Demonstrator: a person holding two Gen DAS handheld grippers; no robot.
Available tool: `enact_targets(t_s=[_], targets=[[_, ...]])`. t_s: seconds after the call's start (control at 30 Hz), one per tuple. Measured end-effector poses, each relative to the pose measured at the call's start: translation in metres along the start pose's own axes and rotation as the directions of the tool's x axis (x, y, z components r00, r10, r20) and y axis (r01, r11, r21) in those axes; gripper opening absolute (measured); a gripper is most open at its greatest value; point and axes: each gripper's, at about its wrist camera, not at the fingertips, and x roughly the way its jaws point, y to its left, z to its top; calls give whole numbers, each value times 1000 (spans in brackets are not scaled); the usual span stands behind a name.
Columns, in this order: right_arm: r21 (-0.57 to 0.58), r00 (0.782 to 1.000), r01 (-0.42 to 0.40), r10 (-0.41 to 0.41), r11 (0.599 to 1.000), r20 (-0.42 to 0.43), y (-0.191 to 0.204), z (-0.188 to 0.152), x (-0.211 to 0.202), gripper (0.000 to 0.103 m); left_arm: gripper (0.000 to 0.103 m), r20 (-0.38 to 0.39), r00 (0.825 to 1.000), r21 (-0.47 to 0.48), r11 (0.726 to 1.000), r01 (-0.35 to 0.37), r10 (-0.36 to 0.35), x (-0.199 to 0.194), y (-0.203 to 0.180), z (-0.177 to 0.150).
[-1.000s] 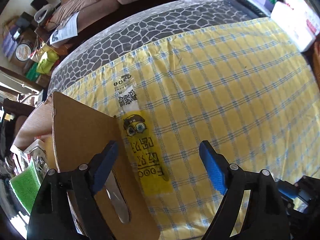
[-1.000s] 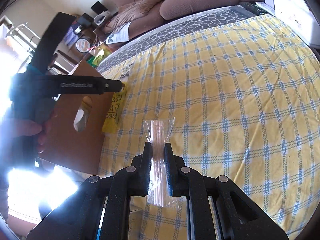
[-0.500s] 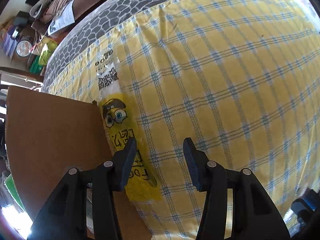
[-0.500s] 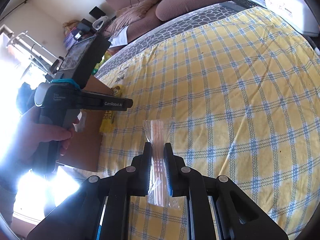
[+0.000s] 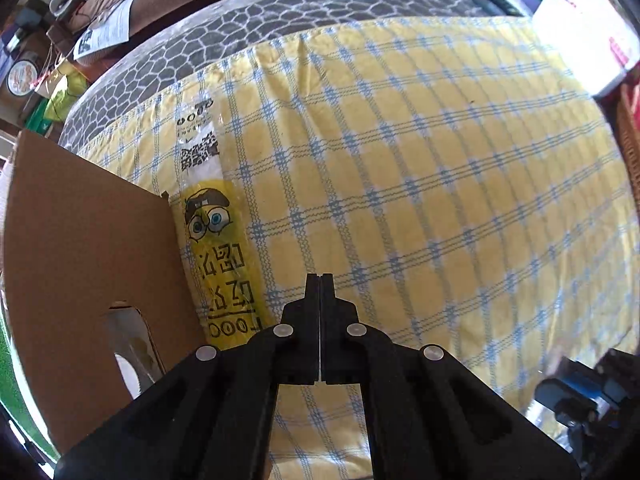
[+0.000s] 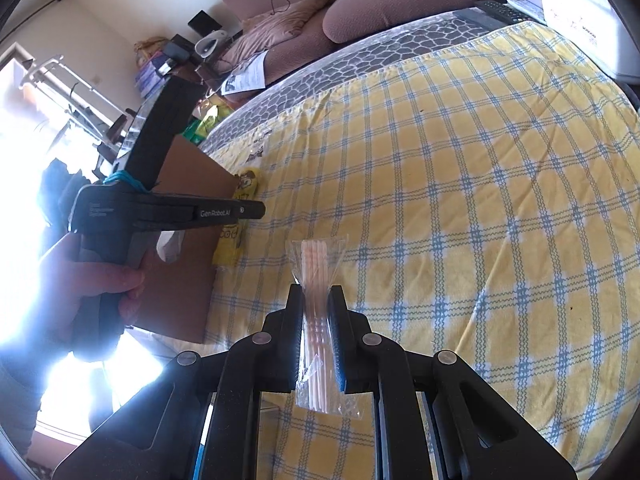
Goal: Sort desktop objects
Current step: 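Grasp the wooden-stick bag with the right gripper while the left grasps the yellow packet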
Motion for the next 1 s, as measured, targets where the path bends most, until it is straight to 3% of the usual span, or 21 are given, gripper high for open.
enact_targets(t_s=[0.13,0.2,0.23,0.27,0.47,0.5,0.57,0.73,0.87,1.0], targets=[[21,1000,1,-1,1000,19,0,2,-3,12,2,15,1000,-7,1000,3,-3,-21,8,1],[31,1000,-11,10,999,20,3,1,-2,12,15,30,997,-36,997,-65,66,-17,15,4],[27,1000,-7,7,1000,20,6,0,-1,12,33,26,994,-22,994,-109,110,-8,16,4],[19,1000,-7,6,1000,17,9,0,0,12,41,19,987,-7,987,-162,163,0,15,5],[-10,1000,13,-13,1000,-8,12,-2,8,12,40,-57,968,29,970,-242,243,47,8,2],[-10,1000,15,-15,1000,-11,11,-1,9,12,39,-52,971,17,972,-234,235,49,11,2],[-13,1000,14,-15,1000,-16,8,0,10,12,7,-39,974,2,975,-224,224,48,15,2],[-9,1000,14,-15,1000,-12,3,1,9,12,6,9,989,-27,988,-150,150,25,18,5],[-4,1000,6,-6,1000,9,8,3,3,12,6,70,997,-33,999,-40,42,-19,15,1],[-6,1000,-15,15,1000,26,26,9,-8,12,6,141,986,-24,996,90,-86,-74,27,-12]])
